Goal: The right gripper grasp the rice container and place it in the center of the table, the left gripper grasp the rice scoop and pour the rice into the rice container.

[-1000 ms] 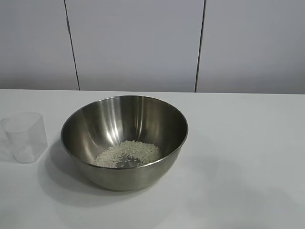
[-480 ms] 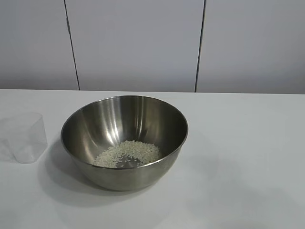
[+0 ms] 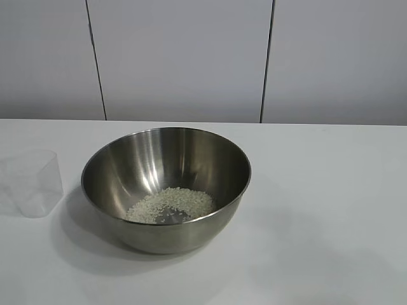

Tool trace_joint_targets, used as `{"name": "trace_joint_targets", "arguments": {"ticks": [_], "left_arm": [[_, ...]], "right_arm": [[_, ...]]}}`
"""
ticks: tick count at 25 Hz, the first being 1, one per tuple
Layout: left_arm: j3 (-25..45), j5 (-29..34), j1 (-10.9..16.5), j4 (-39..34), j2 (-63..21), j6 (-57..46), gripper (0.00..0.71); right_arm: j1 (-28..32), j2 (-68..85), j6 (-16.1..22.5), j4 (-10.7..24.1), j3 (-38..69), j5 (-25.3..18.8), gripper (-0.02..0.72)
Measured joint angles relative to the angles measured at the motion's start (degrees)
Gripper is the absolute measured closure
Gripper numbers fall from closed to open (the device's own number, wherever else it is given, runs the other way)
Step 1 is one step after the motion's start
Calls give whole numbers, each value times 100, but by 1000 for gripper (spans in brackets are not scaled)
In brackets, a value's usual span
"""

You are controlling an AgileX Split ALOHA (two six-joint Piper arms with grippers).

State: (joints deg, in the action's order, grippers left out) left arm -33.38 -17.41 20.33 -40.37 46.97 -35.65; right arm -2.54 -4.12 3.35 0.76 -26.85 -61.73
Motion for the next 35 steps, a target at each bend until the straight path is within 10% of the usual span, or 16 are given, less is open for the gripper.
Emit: {"name": "trace_joint_targets", "arguments": {"ticks": [11, 24, 35], "left_arm": [[-1370, 4074, -1958, 888, -2282, 2031, 392], [-1744, 8796, -2000, 3734, -4324, 4888, 392], [-653, 9111, -2000, 4233, -4800, 4446, 392]], "right_arm": [[0, 0, 0, 0, 0, 0, 252], [0, 0, 0, 0, 0, 0, 252], [0, 0, 0, -25, 0, 0, 252]]}}
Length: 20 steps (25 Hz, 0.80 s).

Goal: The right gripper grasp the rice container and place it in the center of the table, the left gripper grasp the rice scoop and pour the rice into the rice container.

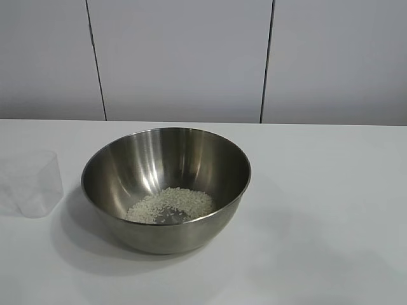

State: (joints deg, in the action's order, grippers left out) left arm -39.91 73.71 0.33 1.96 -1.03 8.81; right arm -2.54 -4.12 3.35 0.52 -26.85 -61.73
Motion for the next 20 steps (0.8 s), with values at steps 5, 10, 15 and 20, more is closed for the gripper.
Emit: {"name": "trace_joint_targets", "arguments": {"ticks": [5, 10, 15, 20], "left_arm": [[727, -244, 0, 128, 0, 0, 392], [1123, -741, 0, 160, 0, -11, 392], [1214, -819, 0, 171, 6, -40, 392], [1214, -824, 0, 173, 6, -56, 392]], "right_arm": [[0, 0, 0, -12, 0, 0, 252], [0, 0, 0, -18, 0, 0, 252], [0, 0, 0, -52, 0, 0, 252], [0, 0, 0, -52, 0, 0, 252]]}}
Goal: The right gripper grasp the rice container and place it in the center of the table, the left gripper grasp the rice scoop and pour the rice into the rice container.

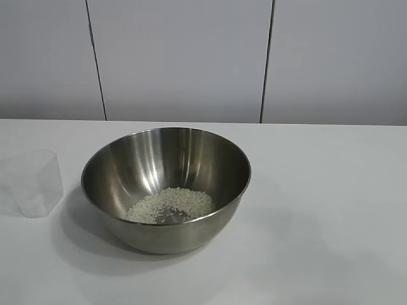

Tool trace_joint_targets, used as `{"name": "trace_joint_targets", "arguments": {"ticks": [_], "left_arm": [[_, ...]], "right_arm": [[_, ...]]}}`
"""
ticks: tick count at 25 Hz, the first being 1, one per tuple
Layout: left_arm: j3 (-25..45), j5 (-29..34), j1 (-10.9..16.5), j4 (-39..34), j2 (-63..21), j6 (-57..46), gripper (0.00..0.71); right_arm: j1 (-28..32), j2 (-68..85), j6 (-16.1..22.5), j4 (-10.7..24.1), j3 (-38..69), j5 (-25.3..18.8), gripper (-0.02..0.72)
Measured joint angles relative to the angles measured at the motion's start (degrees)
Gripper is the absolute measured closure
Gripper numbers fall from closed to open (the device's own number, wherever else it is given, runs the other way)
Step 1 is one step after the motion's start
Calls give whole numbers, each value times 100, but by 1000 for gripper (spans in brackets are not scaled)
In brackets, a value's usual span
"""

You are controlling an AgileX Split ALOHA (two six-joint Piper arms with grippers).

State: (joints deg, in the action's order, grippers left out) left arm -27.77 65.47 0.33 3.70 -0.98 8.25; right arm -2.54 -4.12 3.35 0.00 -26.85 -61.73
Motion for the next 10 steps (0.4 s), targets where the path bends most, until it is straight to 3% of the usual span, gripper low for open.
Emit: {"name": "trace_joint_targets", "arguments": {"ticks": [10], "left_arm": [[0, -37, 0, 4, 0, -1, 392]], "right_arm": [[0, 0, 0, 0, 0, 0, 252]]}}
